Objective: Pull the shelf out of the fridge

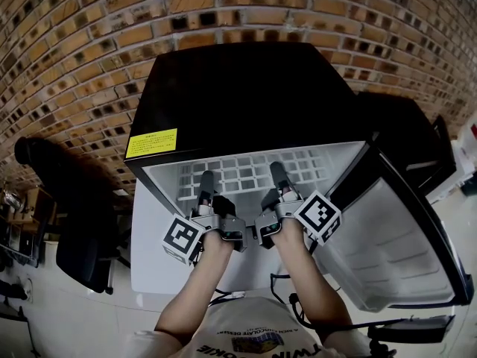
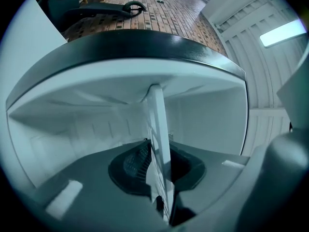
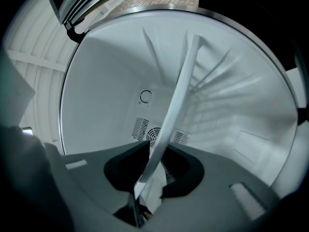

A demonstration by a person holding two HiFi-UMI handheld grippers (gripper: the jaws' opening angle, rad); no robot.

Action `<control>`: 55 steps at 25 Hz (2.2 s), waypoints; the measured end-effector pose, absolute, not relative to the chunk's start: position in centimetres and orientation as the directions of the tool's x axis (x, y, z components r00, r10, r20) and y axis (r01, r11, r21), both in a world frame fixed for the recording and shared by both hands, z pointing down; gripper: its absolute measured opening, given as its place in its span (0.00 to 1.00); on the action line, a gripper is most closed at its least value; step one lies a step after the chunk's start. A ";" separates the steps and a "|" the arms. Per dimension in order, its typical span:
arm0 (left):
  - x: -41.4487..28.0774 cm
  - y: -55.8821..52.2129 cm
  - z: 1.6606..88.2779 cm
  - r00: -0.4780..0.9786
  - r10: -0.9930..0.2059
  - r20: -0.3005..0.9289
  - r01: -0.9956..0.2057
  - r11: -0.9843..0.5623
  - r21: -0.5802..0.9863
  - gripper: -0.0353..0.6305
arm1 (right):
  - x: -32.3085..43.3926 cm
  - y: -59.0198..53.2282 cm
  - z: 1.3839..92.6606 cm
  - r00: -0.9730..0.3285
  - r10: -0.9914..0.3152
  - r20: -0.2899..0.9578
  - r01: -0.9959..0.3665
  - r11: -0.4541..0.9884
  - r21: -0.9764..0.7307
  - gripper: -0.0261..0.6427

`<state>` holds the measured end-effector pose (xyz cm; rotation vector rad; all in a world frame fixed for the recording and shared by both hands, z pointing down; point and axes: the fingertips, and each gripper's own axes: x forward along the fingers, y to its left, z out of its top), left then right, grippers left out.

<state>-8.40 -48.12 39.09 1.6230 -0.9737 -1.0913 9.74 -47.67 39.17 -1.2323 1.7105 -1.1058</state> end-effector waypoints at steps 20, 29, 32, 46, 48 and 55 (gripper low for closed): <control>-8.3 -44.8 39.1 0.318 -0.927 -0.200 -0.064 -0.232 0.971 0.10 | 9.8 -44.5 39.2 -0.225 -0.972 -0.066 -0.307 0.135 -0.942 0.14; -8.5 -41.0 39.5 0.298 -0.933 -0.202 -0.061 -0.230 0.971 0.10 | 9.7 -40.6 39.6 -0.249 -0.967 -0.056 -0.301 0.133 -0.944 0.14; -8.5 -39.6 39.6 0.296 -0.934 -0.200 -0.063 -0.228 0.972 0.10 | 9.6 -39.4 39.7 -0.257 -0.964 -0.064 -0.299 0.142 -0.943 0.14; -8.3 -33.8 39.6 0.280 -0.936 -0.214 -0.057 -0.238 0.969 0.10 | 9.7 -34.0 39.8 -0.283 -0.956 -0.073 -0.306 0.162 -0.938 0.15; -8.3 -32.9 39.6 0.280 -0.933 -0.226 -0.063 -0.253 0.965 0.10 | 9.7 -33.2 39.8 -0.286 -0.955 -0.080 -0.314 0.173 -0.934 0.15; -8.1 -29.4 39.4 0.292 -0.912 -0.287 -0.084 -0.324 0.942 0.09 | 9.9 -29.3 39.4 -0.294 -0.951 -0.099 -0.365 0.207 -0.908 0.14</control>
